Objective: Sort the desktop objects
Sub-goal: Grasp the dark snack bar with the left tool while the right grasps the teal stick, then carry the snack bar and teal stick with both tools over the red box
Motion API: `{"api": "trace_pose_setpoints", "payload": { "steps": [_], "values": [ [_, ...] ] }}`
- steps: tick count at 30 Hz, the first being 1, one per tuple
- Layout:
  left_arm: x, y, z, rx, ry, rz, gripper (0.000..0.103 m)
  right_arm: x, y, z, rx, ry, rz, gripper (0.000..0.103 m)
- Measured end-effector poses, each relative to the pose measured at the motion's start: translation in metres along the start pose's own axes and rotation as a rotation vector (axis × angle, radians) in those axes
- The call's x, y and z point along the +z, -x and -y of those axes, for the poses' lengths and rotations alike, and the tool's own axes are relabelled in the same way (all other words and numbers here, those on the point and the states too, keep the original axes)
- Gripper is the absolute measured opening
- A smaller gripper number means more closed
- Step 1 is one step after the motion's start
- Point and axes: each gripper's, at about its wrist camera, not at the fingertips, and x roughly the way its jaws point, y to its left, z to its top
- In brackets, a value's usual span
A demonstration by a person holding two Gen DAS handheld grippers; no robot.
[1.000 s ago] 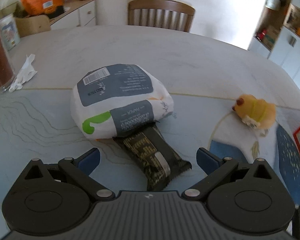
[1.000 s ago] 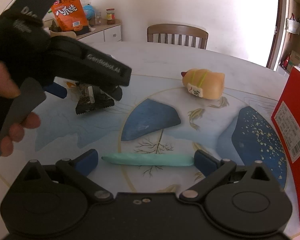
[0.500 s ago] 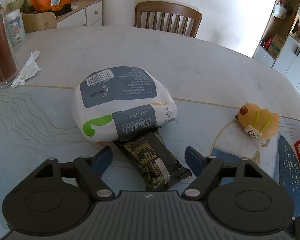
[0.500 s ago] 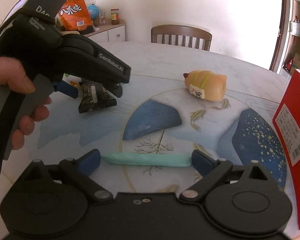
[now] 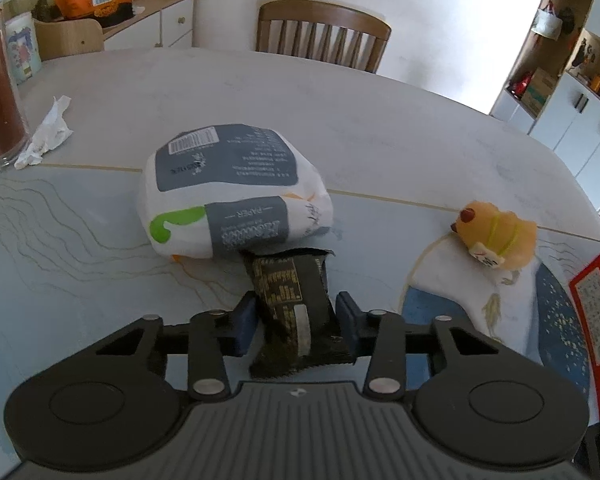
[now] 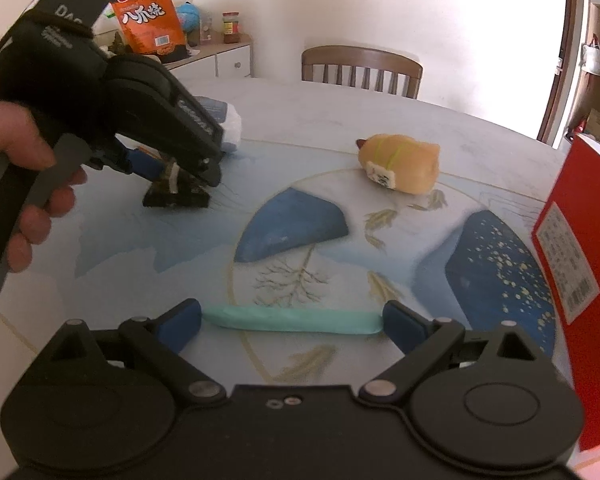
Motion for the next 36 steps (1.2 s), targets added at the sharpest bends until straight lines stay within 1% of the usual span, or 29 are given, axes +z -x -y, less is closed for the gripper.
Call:
{"api": "trace_pose_setpoints", "payload": {
  "steps": [2,7,11,17,26,30,36],
  "values": [
    [-0.002,0.002,0.001,-0.013,-0.001,-0.002,0.036,-0.001,0.003,0.003,-0.009,-0.005,-0.001,0.098],
    [-0.008,0.009,0.004,-0.032,-0.032,0.002,0.036,-0.001,0.015,0.013,-0.028,-0.019,0.004,0.098],
    [-0.012,0.015,0.007,-0.034,-0.058,0.004,0.036,0.001,0.024,0.019,-0.043,-0.025,0.008,0.098],
    [-0.016,0.026,0.009,-0.05,-0.081,0.005,0.036,0.008,0.042,0.027,-0.048,-0.038,0.029,0.098],
    [-0.023,0.057,0.026,-0.1,-0.156,0.03,0.036,0.024,0.078,0.038,-0.044,-0.063,0.072,0.098],
    [-0.025,0.07,0.035,-0.121,-0.167,0.026,0.036,0.029,0.093,0.044,-0.048,-0.065,0.084,0.098],
    [-0.031,0.088,0.046,-0.133,-0.189,0.025,0.036,0.033,0.111,0.052,-0.057,-0.072,0.096,0.098]
  ]
}}
